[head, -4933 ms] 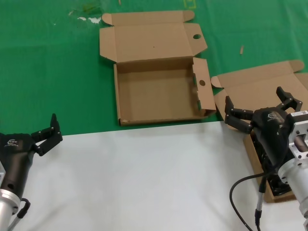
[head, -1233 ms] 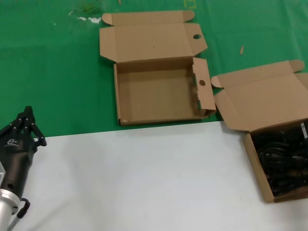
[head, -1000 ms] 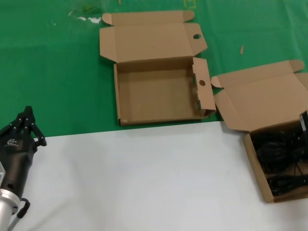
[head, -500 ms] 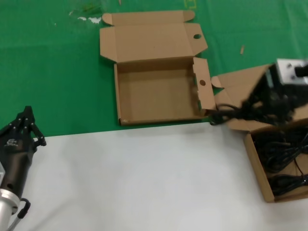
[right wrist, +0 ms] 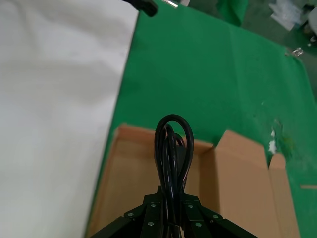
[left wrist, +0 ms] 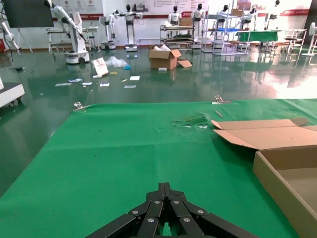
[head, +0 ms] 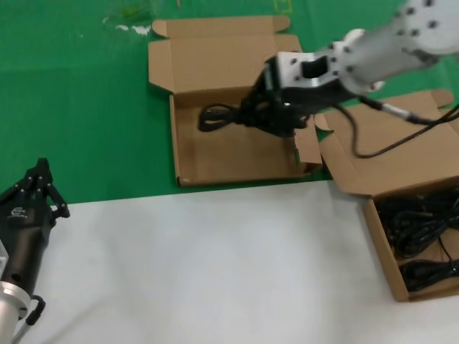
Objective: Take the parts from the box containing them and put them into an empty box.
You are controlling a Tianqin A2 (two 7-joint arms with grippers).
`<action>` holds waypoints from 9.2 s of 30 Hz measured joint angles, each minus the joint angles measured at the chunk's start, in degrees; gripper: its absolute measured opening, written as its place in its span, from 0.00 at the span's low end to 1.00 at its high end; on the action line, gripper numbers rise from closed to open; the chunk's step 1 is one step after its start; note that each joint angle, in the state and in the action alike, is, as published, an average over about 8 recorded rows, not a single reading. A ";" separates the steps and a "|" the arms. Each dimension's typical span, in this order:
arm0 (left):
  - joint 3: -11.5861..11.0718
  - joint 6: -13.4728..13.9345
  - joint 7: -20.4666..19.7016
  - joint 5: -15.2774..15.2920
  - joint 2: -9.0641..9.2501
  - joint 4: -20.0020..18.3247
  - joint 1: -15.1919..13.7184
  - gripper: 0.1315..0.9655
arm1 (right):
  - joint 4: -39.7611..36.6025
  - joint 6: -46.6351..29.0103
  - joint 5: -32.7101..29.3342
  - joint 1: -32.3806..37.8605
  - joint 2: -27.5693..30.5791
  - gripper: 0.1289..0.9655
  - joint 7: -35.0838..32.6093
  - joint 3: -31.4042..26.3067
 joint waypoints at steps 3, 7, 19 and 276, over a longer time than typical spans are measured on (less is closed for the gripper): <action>0.00 0.00 0.00 0.00 0.00 0.00 0.00 0.01 | -7.62 4.76 -0.19 0.90 -4.26 0.06 -4.37 -0.42; 0.00 0.00 0.00 0.00 0.00 0.00 0.00 0.01 | -18.08 10.43 0.18 2.55 -9.19 0.06 -11.31 -0.60; 0.00 0.00 0.00 0.00 0.00 0.00 0.00 0.01 | -39.99 18.08 2.49 7.88 -17.68 0.12 -27.23 0.12; 0.00 0.00 0.01 -0.01 0.00 0.00 0.00 1.00 | 28.30 69.26 36.56 -67.82 -5.97 1.00 -3.98 35.12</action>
